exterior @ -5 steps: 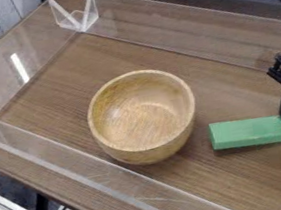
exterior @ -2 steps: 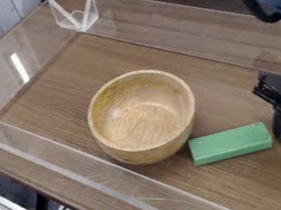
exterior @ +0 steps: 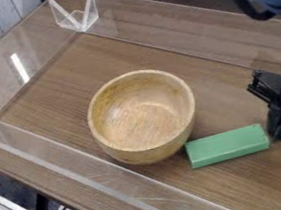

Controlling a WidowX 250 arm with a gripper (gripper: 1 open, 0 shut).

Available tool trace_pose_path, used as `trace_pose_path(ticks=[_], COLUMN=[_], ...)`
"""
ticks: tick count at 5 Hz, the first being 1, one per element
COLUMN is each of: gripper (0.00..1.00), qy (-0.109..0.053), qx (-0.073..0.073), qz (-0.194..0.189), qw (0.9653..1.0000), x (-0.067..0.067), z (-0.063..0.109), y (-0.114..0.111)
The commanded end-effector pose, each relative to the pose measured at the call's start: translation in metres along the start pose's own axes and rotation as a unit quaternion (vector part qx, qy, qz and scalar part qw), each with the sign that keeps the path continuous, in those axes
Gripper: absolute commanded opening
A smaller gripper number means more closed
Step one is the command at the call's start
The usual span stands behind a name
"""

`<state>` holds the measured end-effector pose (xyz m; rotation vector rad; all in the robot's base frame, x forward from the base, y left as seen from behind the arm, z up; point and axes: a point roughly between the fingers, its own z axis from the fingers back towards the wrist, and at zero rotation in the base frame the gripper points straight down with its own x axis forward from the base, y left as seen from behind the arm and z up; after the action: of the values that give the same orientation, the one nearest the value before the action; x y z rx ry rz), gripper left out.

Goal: Remove the green block from inside the brown bowl and put it on the table

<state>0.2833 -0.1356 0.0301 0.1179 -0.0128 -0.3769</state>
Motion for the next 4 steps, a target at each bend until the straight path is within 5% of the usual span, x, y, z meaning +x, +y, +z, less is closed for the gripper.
trace_pose_path(ticks=[1,2,4], gripper=[0.00,0.00,0.00], qy=[-0.045,-0.061,-0.075], qx=[-0.006,-0.001,-0.019], qz=[-0.002,-0.010,0.033], qw=[0.9990,0.9981,0.9965], x=[0.021,0.031,0.036], z=[0.023,0.033,0.037], y=[0.006,0.015,0.054])
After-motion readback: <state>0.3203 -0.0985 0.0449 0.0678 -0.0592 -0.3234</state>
